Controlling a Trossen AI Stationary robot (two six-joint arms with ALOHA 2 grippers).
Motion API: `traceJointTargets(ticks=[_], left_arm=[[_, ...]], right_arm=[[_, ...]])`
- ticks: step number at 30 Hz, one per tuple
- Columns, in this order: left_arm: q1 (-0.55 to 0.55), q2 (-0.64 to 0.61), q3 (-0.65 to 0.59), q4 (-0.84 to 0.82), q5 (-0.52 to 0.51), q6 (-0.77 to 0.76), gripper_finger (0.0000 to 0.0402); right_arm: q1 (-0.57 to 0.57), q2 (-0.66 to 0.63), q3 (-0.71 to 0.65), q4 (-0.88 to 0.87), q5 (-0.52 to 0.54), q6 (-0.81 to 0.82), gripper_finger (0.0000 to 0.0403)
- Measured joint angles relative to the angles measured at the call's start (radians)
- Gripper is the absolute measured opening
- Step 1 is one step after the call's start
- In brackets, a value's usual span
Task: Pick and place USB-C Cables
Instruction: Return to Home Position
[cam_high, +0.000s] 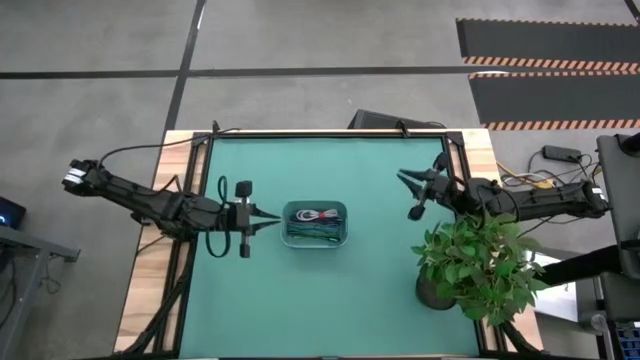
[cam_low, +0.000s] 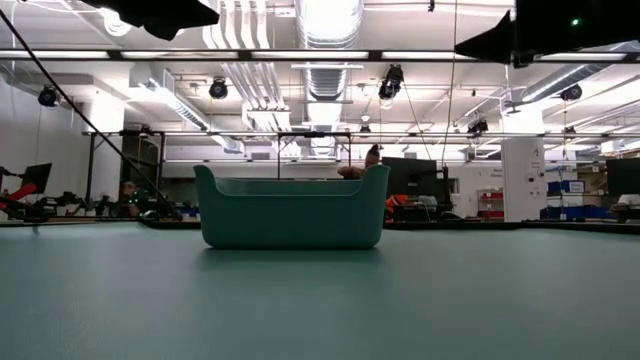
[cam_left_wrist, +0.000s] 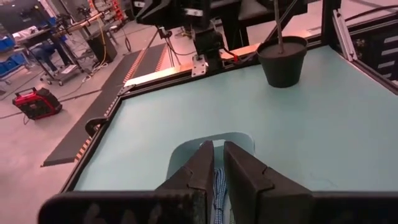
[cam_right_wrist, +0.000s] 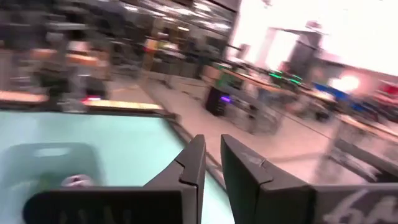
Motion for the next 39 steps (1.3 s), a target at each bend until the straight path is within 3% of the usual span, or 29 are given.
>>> traceJointTargets(ticks=[3, 13, 29, 39], left_arm=[[0.000, -0.001, 0.000, 0.000, 0.000, 0.000, 0.0019], [0.000, -0.009, -0.007, -0.001, 0.000, 0.000, 0.0019], [0.000, -0.031, -0.047, 0.000, -0.001, -0.002, 0.0019], [0.007, -0.169, -0.101, -0.001, -0.003, -0.001, 0.0019]], right_arm=[[-0.030, 0.000, 0.000, 0.003, 0.081, 0.018, 0.0037], [-0.134, -0.002, -0.021, -0.002, 0.059, 0.035, 0.0032], [-0.285, -0.195, -0.148, -0.033, -0.262, 0.136, 0.0032], [-0.286, -0.309, -0.182, -0.073, -0.388, 0.120, 0.0032]])
